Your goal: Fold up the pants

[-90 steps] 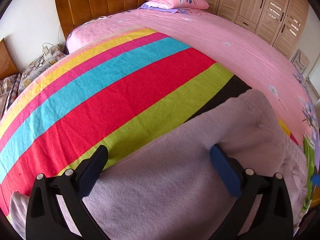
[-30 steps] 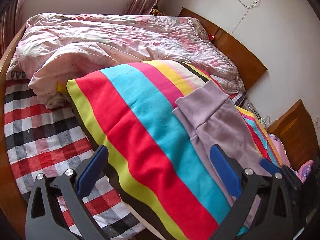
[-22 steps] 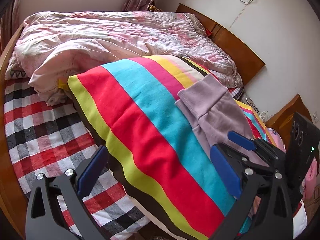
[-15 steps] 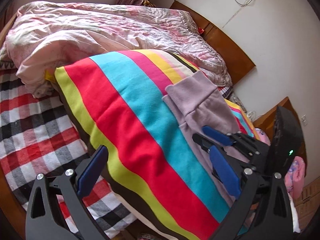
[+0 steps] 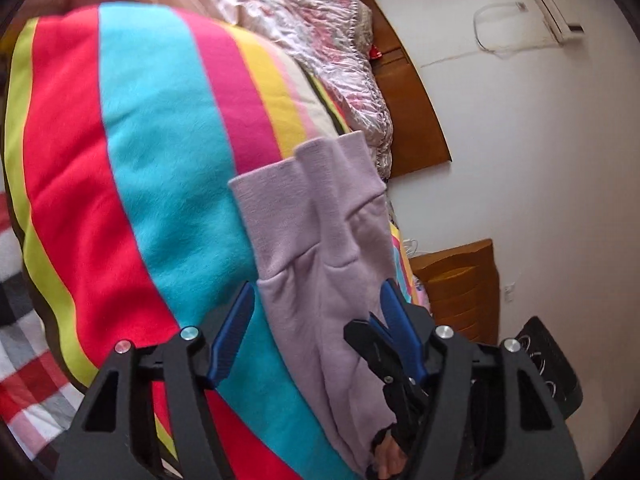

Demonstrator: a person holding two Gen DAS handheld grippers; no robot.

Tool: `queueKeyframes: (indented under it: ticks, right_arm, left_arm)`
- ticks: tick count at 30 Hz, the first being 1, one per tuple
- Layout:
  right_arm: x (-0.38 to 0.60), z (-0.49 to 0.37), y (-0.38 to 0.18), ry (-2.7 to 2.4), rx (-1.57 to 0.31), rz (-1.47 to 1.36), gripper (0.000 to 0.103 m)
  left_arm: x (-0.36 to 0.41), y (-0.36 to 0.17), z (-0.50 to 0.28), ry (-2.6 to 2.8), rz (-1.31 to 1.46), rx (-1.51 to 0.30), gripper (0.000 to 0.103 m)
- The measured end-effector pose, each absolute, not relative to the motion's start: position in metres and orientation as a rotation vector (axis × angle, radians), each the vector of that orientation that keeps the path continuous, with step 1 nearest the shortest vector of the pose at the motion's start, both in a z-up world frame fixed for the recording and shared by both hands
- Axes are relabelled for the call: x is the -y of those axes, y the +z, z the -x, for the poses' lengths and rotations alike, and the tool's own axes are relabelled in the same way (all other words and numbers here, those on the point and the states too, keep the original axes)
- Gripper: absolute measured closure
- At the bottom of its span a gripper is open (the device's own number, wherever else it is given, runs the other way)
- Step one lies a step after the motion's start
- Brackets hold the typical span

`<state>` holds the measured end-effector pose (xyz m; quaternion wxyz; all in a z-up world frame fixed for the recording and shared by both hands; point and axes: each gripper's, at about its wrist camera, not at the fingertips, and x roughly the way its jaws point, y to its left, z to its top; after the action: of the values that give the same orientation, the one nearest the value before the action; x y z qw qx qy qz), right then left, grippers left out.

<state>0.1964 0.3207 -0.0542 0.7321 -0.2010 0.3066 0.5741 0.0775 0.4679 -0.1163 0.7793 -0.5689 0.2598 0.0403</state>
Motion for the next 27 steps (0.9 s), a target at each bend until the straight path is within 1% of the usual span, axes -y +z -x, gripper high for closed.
queueKeyframes:
  ticks: [3, 5, 8, 9, 10, 11, 12, 16, 17, 19, 22, 25, 27]
  right_arm:
    - [-0.325, -0.192, -0.060, 1.279, -0.686, 0.461, 0.097]
    - [-0.329, -0.186, -0.065, 1.278, -0.690, 0.479, 0.097]
    - [-0.330, -0.187, -0.068, 1.297, -0.734, 0.456, 0.090]
    - [-0.329, -0.188, -0.069, 1.298, -0.752, 0.457, 0.076]
    - [-0.324, -0.189, -0.067, 1.293, -0.763, 0.450, 0.054]
    - [-0.320, -0.190, -0.064, 1.291, -0.763, 0.437, 0.045]
    - [-0.311, -0.191, -0.057, 1.294, -0.754, 0.415, 0.041]
    - [-0.272, -0.199, -0.037, 1.212, -0.712, 0.385, 0.041]
    - [-0.259, -0.202, -0.034, 1.191, -0.708, 0.373, 0.041]
    - [-0.234, -0.206, -0.031, 1.149, -0.712, 0.343, 0.039]
    - [-0.198, -0.214, -0.031, 1.089, -0.724, 0.309, 0.038]
    - [-0.173, -0.214, -0.036, 1.035, -0.739, 0.304, 0.035]
    - [-0.160, -0.213, -0.043, 1.012, -0.767, 0.297, 0.033]
  left_arm:
    - [-0.472, -0.136, -0.072, 0.071, 1.326, -0.522, 0.037]
    - [-0.472, -0.139, -0.073, 0.062, 1.336, -0.513, 0.036]
    - [-0.473, -0.136, -0.080, 0.057, 1.326, -0.508, 0.030]
    - [-0.473, -0.136, -0.082, 0.055, 1.334, -0.504, 0.029]
    - [-0.476, -0.135, -0.085, 0.053, 1.340, -0.501, 0.029]
    - [-0.477, -0.135, -0.087, 0.049, 1.348, -0.497, 0.029]
    - [-0.480, -0.134, -0.089, 0.045, 1.356, -0.494, 0.029]
    - [-0.481, -0.132, -0.097, 0.022, 1.365, -0.495, 0.029]
    - [-0.480, -0.133, -0.099, 0.009, 1.362, -0.498, 0.031]
    - [-0.478, -0.131, -0.107, -0.009, 1.346, -0.518, 0.048]
    - [-0.477, -0.137, -0.113, -0.014, 1.345, -0.528, 0.061]
    - [-0.484, -0.153, -0.114, -0.033, 1.398, -0.493, 0.070]
    - [-0.486, -0.155, -0.114, -0.042, 1.403, -0.484, 0.072]
